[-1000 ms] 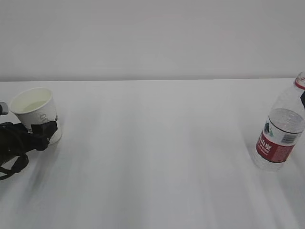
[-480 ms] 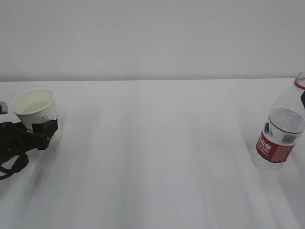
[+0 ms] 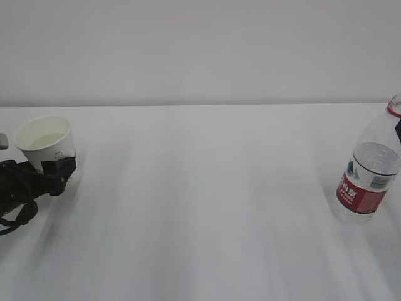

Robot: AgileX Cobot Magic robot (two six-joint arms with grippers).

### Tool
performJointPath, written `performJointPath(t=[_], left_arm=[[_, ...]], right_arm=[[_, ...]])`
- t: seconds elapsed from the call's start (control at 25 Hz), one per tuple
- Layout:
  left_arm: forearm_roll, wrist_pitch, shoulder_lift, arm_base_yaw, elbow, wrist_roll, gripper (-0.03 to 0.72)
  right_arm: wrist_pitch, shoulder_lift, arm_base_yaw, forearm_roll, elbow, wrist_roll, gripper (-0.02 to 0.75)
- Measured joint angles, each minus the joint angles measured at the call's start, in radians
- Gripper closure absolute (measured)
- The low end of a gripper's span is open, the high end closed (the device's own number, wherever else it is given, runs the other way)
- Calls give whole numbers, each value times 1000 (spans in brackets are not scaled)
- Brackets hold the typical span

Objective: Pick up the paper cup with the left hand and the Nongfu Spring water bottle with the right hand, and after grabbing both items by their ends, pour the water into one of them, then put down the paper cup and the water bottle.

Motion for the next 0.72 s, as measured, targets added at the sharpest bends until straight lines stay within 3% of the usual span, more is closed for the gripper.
performJointPath(t=[0.72], left_arm=[[0, -14, -2, 0, 146, -9, 42]], right_arm=[[0, 0, 0, 0, 0, 0, 162]])
